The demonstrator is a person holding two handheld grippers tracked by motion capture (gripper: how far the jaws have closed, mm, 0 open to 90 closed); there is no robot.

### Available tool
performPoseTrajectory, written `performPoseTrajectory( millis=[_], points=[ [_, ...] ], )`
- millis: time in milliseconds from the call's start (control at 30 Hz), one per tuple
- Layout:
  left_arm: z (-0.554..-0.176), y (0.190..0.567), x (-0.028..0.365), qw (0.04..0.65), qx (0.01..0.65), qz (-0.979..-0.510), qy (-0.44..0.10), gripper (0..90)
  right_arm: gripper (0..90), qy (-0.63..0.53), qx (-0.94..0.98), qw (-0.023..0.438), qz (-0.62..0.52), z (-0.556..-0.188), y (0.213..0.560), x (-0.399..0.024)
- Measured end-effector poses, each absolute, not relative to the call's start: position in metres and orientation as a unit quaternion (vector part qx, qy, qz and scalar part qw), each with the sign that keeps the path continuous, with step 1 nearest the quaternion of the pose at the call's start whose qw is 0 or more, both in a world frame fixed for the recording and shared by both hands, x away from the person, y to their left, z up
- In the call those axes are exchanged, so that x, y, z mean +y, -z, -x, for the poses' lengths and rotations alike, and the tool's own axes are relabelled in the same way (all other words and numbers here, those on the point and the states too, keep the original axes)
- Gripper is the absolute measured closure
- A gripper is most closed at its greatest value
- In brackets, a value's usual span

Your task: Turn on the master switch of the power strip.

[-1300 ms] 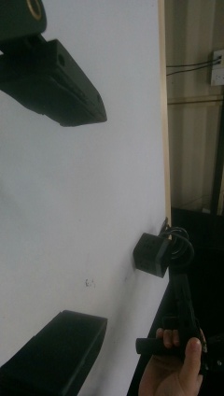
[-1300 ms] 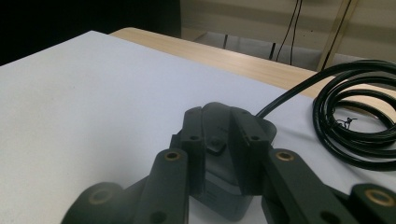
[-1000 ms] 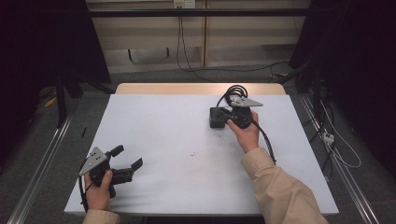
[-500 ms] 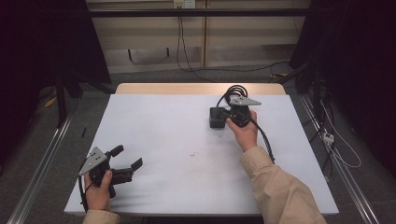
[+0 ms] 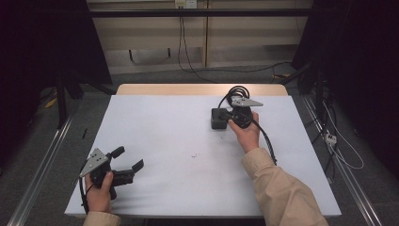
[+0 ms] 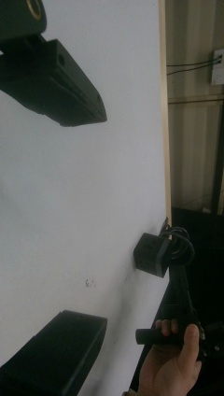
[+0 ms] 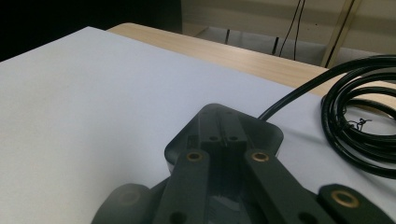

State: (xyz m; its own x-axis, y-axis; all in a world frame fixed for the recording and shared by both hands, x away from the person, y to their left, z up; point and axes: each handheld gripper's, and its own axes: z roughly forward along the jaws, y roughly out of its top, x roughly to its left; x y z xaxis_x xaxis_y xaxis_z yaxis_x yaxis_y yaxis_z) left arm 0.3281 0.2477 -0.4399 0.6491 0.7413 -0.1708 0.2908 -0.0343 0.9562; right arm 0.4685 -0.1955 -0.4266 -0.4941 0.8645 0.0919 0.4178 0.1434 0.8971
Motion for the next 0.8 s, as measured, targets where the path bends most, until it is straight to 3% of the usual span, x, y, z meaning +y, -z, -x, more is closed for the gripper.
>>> performPoseTrajectory(
  millis=[800],
  points=[
    [-0.3284, 0.4402, 0.2483, 0.587, 0.373, -0.693, -0.191, 3.3, 90.0, -0.471, 0.724, 0.238, -0.444, -0.4714, 0.4331, -0.1929]
  ],
)
